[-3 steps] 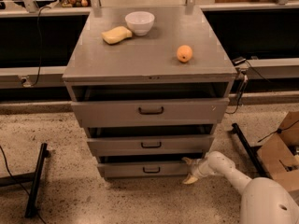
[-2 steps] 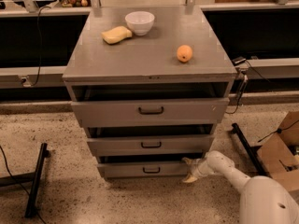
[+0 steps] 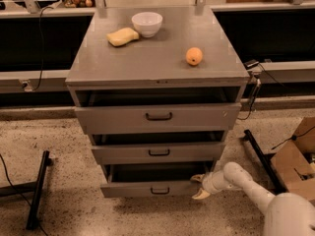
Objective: Open bottom drawer
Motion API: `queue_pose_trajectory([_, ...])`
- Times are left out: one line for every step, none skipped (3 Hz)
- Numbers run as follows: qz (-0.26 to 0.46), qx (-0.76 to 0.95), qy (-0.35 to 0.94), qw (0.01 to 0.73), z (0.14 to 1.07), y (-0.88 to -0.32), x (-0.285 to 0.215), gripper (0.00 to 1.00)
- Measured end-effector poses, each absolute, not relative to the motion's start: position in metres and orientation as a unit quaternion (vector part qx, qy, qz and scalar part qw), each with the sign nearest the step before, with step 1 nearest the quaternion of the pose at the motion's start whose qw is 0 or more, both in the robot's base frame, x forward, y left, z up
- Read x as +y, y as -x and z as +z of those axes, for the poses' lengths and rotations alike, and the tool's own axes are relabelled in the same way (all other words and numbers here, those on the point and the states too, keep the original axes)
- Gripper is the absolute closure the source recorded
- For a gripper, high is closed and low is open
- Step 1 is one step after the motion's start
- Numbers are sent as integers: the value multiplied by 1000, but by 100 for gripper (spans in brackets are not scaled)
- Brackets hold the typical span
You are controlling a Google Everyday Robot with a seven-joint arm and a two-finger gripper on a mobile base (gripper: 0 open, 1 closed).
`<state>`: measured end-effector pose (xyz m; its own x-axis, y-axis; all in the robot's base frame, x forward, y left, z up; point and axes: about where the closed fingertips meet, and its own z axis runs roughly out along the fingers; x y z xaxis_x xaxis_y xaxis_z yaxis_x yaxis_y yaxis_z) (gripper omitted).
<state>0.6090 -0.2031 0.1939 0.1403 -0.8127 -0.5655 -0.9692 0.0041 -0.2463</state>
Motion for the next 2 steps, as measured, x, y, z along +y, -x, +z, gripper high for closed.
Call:
queue_pose_trajectory([173,607,697,340,208,-590,-200,20])
queue_pose_trajectory([178,578,720,341,208,-582,-195,0])
